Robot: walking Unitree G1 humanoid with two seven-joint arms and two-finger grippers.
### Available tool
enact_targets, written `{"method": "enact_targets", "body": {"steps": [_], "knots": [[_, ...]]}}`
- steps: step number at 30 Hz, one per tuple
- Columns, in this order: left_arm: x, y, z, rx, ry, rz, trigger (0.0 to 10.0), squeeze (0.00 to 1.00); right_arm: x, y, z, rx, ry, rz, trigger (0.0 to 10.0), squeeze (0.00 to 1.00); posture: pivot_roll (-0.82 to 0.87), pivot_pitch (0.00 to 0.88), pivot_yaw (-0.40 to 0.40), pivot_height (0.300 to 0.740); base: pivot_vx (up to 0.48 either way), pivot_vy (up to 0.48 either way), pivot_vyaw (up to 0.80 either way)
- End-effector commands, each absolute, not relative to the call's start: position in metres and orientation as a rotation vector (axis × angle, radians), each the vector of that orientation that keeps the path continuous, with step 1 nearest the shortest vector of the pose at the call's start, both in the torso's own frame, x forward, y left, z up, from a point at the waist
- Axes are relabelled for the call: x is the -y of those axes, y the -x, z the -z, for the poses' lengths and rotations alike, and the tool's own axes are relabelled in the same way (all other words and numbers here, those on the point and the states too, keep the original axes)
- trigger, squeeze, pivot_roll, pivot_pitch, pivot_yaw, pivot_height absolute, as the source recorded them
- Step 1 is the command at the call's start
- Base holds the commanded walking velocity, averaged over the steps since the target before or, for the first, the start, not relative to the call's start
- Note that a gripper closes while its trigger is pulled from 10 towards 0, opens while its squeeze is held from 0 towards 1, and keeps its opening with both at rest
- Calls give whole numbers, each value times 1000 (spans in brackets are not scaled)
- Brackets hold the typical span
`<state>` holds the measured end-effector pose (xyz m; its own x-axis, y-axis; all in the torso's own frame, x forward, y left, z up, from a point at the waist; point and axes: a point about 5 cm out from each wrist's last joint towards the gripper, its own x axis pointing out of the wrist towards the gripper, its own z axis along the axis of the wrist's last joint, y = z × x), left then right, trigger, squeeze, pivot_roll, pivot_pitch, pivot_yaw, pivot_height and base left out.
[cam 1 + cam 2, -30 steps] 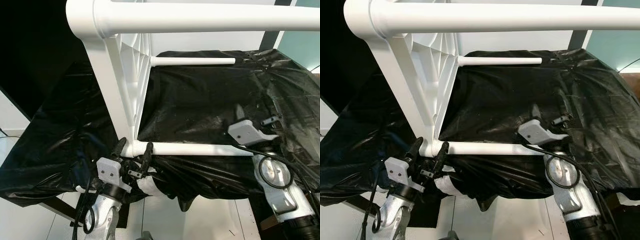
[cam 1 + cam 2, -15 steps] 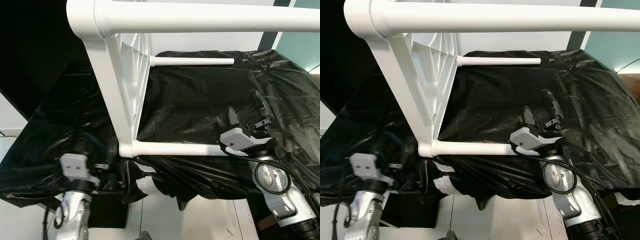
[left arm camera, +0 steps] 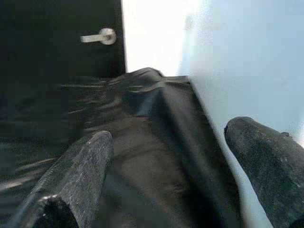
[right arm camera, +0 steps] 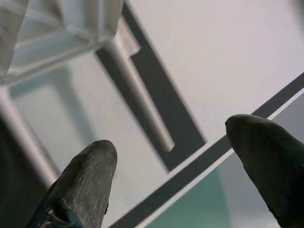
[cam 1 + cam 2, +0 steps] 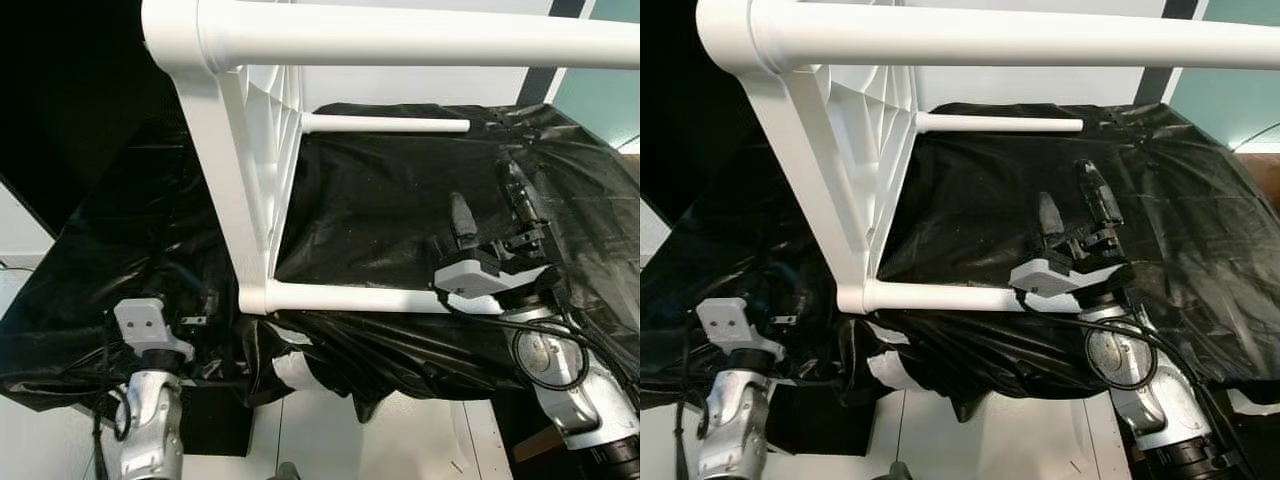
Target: Building children table
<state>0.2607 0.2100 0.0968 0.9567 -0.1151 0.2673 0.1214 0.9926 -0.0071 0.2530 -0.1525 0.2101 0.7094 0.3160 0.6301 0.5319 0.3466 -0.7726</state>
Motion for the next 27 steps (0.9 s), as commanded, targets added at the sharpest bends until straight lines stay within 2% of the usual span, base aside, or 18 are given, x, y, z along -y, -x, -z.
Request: {"method": "enact_targets", "body": {"steps": [1, 6, 21, 27], "knots": [[-213, -264, -92, 256, 43, -59, 10000, 0, 148, -250, -217, 884, 1263, 163, 10000, 0, 126, 0, 32, 740, 0, 0, 0], [-192, -270, -83, 226, 73, -26, 10000, 0, 148, -243, -237, 959, 1244, 232, 10000, 0, 106, 0, 42, 740, 0, 0, 0], [-184, -266, -66, 172, 35, -6, 10000, 0, 160, -225, -272, 1045, 1194, 434, 10000, 0, 92, 0, 64, 740, 0, 0, 0], [-184, -265, -61, 154, 8, 4, 10000, 0, 161, -227, -290, 1039, 1169, 469, 10000, 0, 86, 0, 70, 740, 0, 0, 0]]}}
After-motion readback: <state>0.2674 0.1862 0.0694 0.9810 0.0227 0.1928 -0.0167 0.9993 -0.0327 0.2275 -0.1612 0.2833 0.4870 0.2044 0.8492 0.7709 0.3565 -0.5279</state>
